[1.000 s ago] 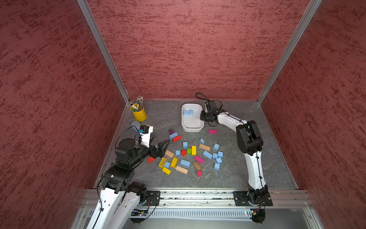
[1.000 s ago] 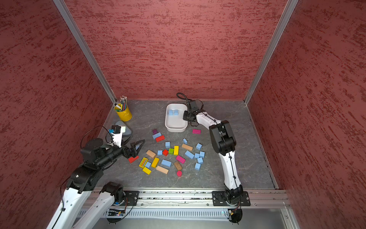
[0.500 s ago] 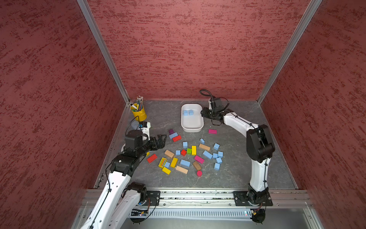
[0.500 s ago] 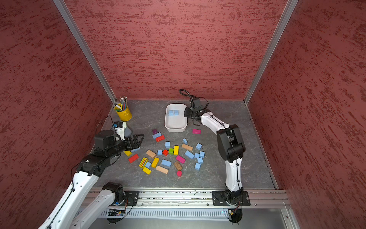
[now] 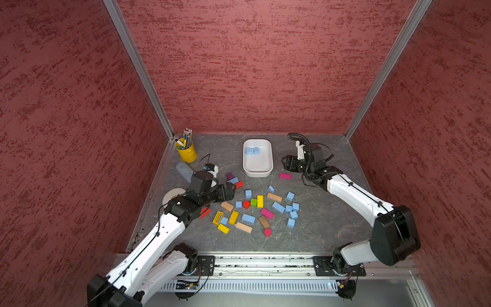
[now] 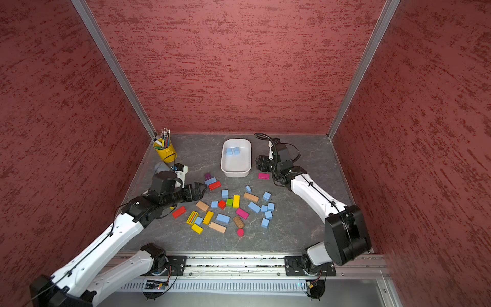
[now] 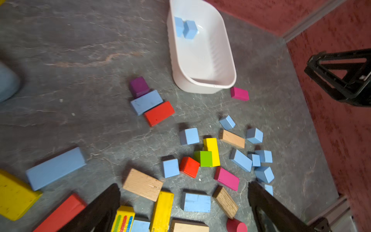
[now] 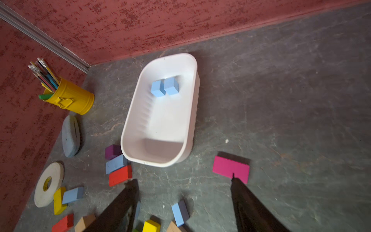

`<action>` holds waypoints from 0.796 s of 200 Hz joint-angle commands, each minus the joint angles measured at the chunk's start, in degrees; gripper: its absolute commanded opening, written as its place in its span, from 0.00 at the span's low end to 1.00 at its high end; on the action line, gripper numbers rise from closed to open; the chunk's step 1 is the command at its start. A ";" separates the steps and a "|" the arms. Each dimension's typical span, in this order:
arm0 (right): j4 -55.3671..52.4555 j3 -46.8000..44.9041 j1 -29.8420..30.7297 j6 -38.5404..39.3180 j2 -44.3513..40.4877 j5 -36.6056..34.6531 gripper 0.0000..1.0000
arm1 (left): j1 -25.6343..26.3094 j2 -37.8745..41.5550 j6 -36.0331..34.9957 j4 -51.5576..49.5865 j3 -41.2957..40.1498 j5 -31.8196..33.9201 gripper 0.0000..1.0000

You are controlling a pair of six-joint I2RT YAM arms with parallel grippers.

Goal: Pick out the blue building blocks
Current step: Place the storage box at the center of the board.

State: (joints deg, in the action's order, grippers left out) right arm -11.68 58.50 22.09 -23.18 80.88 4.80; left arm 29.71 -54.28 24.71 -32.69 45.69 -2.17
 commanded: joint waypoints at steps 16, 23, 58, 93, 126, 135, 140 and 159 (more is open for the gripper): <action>1.56 -5.70 0.14 0.42 -8.40 -1.61 0.78 | 7.83 -9.75 -1.05 2.65 5.28 8.70 1.00; 1.49 -6.42 0.15 0.21 -9.14 -1.84 0.80 | 8.74 -11.48 -0.57 2.95 5.84 9.01 1.00; 1.75 -9.16 0.15 -0.20 -11.52 -1.98 0.81 | 12.03 -17.31 2.46 5.67 7.39 10.76 1.00; 2.01 -9.43 0.15 -0.86 -11.54 -1.65 0.82 | 13.40 -22.85 4.97 5.87 9.04 11.15 1.00; 3.20 -9.82 0.15 -1.89 -12.60 -0.95 0.82 | 14.97 -27.19 6.16 6.85 10.08 13.25 1.00; 3.33 -9.91 0.11 -2.04 -12.91 -1.07 0.83 | 15.16 -28.47 6.85 6.49 10.50 13.85 1.00; 3.33 -10.03 0.15 -2.13 -13.10 -1.06 0.83 | 15.21 -29.28 7.12 6.28 10.73 14.10 0.99; 3.51 -10.42 0.15 -2.30 -13.54 -1.24 0.83 | 15.46 -32.43 8.24 4.72 11.99 15.73 0.95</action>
State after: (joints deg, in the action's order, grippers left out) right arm -10.39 48.93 22.09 -24.38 68.99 4.29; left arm 44.75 -83.83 30.79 -27.18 55.57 10.44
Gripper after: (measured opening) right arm 0.827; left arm 0.977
